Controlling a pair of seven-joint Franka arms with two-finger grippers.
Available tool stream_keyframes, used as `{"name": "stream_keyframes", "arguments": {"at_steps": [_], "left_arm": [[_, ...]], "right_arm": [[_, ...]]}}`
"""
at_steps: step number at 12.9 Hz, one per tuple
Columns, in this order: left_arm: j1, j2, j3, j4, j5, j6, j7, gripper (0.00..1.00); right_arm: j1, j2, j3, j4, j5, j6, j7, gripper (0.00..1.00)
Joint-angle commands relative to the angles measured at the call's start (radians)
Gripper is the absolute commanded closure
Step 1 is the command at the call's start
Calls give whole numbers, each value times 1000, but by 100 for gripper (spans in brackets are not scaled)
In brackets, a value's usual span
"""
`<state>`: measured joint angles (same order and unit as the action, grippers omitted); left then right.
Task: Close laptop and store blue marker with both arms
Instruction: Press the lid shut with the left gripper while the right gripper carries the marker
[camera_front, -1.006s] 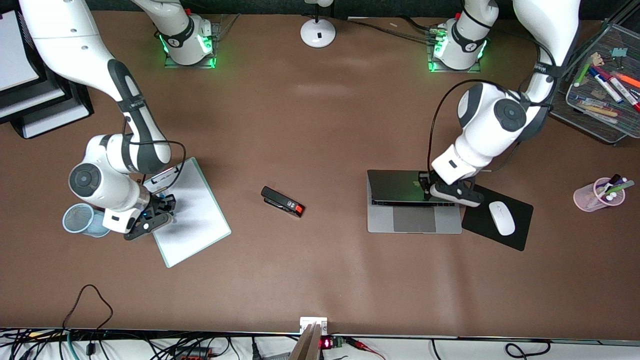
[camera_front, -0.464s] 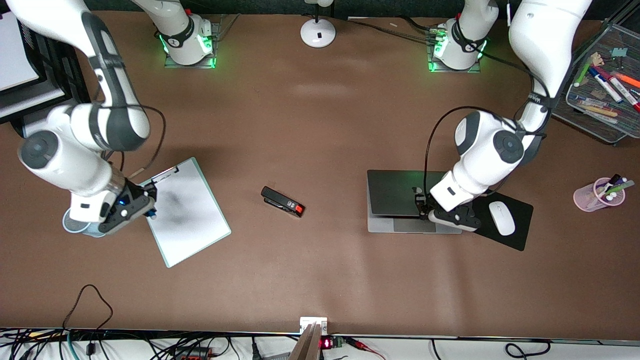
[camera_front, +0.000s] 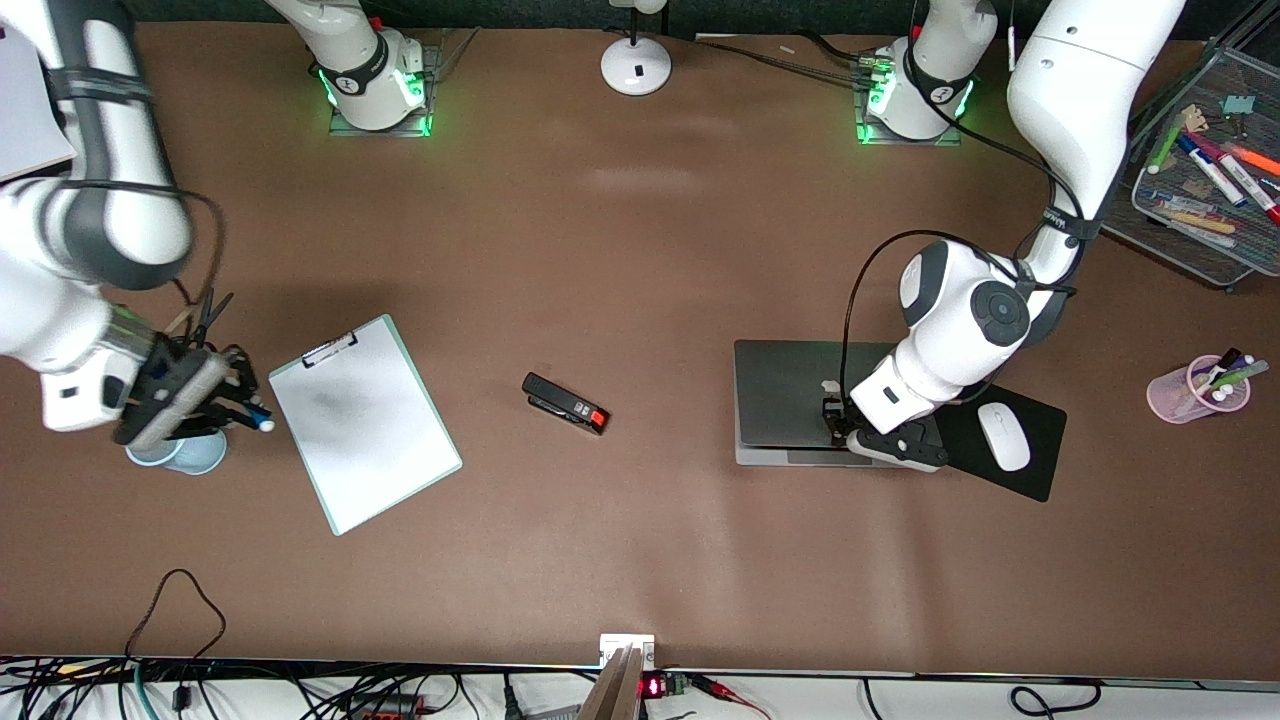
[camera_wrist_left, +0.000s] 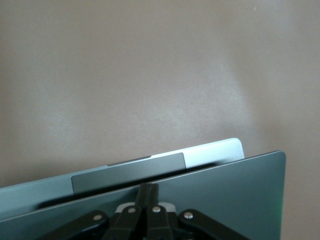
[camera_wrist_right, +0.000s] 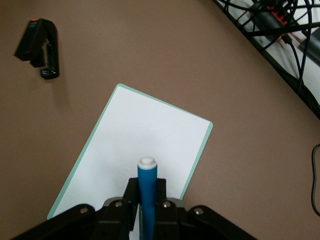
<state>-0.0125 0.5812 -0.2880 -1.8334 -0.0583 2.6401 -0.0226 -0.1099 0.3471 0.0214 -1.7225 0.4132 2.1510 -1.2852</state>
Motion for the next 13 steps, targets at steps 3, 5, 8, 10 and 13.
{"name": "stream_keyframes", "arguments": {"at_steps": [3,5,8,10,13], "left_arm": [[-6,109,4,26,46,136,9,100],[-14,146,16,26,73,197,9,100],[-14,177,18,28,106,222,9,100],[-7,174,18,28,112,222,7,100],[8,122,16,25,113,181,6,100]], "right_arm": [[-151,59,11,138,202,-225,-323,100],[-215,102,11,187,280,-328,-432,100],[-293,189,11,283,340,-465,-554,100],[-341,260,11,343,393,-528,-647,100],[-387,322,11,374,438,-574,-721,100]]}}
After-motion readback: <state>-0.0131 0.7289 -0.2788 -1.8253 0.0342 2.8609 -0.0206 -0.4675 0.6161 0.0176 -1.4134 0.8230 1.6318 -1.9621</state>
